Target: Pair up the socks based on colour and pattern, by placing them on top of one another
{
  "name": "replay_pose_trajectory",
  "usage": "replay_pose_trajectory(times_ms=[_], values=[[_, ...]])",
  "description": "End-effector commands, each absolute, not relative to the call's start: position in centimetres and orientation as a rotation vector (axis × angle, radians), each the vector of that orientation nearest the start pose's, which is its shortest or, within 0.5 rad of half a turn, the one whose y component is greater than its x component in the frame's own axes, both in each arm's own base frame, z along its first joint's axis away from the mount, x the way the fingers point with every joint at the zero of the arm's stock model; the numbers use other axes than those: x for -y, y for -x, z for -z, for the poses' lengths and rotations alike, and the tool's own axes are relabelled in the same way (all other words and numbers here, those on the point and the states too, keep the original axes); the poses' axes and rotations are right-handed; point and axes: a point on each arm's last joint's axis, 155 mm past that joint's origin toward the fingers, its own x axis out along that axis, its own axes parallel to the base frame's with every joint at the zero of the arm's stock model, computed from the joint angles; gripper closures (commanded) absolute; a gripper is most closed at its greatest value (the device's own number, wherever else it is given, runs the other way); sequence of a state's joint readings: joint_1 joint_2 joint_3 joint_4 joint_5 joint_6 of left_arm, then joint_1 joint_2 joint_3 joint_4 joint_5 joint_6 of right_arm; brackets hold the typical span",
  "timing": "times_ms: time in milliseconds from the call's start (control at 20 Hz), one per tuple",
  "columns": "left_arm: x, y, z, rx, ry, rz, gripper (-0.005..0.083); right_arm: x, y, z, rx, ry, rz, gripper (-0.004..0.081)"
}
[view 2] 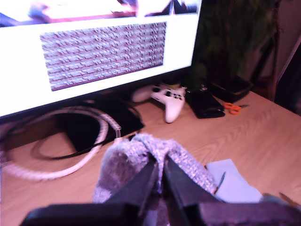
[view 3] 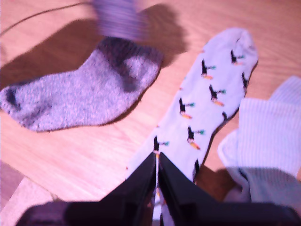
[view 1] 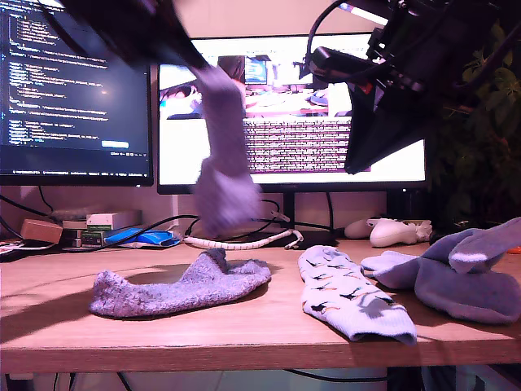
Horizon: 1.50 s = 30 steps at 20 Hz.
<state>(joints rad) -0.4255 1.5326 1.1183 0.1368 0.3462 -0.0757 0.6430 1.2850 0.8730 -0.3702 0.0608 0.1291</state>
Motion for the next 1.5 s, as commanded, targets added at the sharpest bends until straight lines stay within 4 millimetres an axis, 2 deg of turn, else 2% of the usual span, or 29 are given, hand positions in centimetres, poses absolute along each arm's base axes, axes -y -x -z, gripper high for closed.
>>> replay_pose_trajectory(times_ms=[0,100,300,400,600,750,900,1100,1300,1400,1450], values=[[26.4,-42.8,-25.2,-0.302,0.063,0.760,0.0794,-21.5,-29.9,-12.8,-0.799,0.158,-0.511,0.0783],[26.5,-42.8,-23.1,-0.357,0.040,0.764,0.0794,-21.6,-29.8,-12.7,-0.804,0.161,-0.514,0.0783],[25.8,-40.3,-18.2,-0.585,-0.002,0.772,0.0794,-21.6,-29.7,-12.6,-0.807,0.163,-0.517,0.0783],[25.4,-38.3,-16.0,-0.713,0.004,0.787,0.0794,-21.8,-29.6,-12.7,-0.805,0.156,-0.529,0.0783],[22.9,-35.4,-12.0,-0.931,-0.050,0.715,0.0794,-22.2,-29.9,-13.1,-0.785,0.145,-0.541,0.0783],[21.8,-33.0,-11.1,-1.042,-0.058,0.696,0.0794,-22.4,-30.1,-13.3,-0.773,0.142,-0.544,0.0783],[20.6,-31.1,-11.1,-1.112,-0.070,0.675,0.0794,-22.5,-30.1,-13.4,-0.768,0.140,-0.547,0.0783],[18.7,-29.7,-10.2,-1.191,-0.115,0.604,0.0794,-22.6,-30.1,-13.5,-0.762,0.136,-0.554,0.0783],[18.5,-29.0,-9.8,-1.223,-0.117,0.604,0.0794,-23.0,-30.0,-13.6,-0.763,0.128,-0.575,0.0783],[18.4,-28.9,-9.7,-1.228,-0.122,0.601,0.0738,-23.3,-29.7,-13.6,-0.769,0.121,-0.594,0.0783],[18.1,-29.1,-9.6,-1.226,-0.136,0.581,0.0655,-23.4,-29.6,-13.6,-0.770,0.118,-0.601,0.0783]])
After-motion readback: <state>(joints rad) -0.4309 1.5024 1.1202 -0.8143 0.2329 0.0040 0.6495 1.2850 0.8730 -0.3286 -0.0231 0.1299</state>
